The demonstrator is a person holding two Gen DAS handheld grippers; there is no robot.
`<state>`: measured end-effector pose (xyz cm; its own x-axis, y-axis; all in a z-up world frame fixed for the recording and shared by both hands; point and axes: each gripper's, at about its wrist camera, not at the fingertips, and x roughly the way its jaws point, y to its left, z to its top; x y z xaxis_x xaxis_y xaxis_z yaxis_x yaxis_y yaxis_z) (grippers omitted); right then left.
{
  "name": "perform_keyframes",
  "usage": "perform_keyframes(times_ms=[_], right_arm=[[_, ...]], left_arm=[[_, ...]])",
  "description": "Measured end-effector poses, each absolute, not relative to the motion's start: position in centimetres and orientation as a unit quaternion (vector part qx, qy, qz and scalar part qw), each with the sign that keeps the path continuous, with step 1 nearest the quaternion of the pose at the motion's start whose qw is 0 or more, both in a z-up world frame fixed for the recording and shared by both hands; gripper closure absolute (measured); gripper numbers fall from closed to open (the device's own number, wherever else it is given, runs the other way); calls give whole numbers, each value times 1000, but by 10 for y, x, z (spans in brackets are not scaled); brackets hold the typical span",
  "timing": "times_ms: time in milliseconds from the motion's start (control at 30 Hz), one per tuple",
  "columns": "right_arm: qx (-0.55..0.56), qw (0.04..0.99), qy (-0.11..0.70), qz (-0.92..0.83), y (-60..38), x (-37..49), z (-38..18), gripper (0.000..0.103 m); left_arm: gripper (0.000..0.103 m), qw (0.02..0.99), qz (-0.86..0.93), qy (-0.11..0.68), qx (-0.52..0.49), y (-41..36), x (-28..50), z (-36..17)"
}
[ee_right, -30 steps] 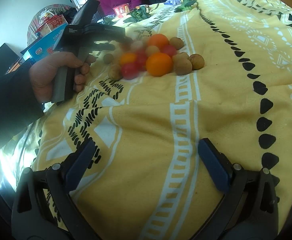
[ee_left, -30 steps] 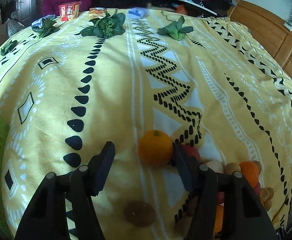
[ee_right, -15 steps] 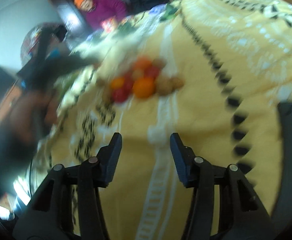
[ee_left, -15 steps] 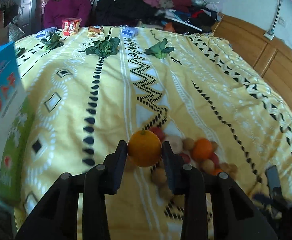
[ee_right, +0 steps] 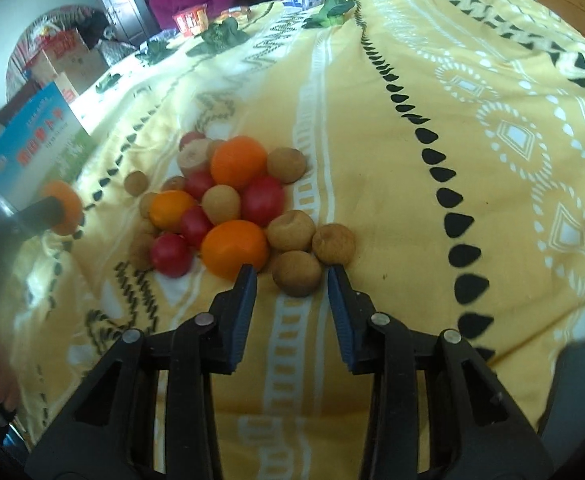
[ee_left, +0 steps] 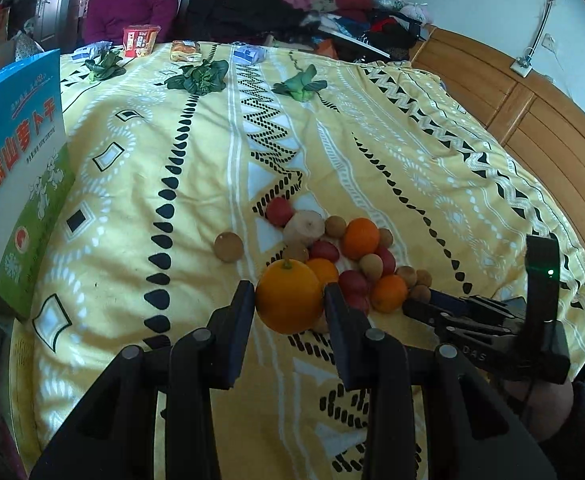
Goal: Organize fruits
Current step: 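Grasp a brown kiwi with the right tool while the left tool carries the orange, then lower the orange and kiwi into the steel bowl and open both tools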
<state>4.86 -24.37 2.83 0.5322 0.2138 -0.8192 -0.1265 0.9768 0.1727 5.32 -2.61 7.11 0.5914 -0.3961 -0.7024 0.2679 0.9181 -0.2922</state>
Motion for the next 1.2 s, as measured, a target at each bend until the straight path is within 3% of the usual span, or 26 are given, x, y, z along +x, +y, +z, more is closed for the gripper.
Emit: perform_keyframes(times_ms=[67,100,500,900,1200], right_arm=[[45,876,471,95,-245,47,28,69],[44,877,469,93,-245,46,29,77],[36,901,411,131,-209,15,97,77],[-21,891,357,279,-42,-6,175,77],[-80,853,326,399,112,-36,216,77]], left_arm=[[66,890,-186,409,-79,-25,50,74],[66,891,-186,408,-79,-25,49,75],[66,922,-150,344,-95,36,4,147],[66,952,20,283,-113,199,-73,209],[66,936,172,275,-136,330,-129,209]])
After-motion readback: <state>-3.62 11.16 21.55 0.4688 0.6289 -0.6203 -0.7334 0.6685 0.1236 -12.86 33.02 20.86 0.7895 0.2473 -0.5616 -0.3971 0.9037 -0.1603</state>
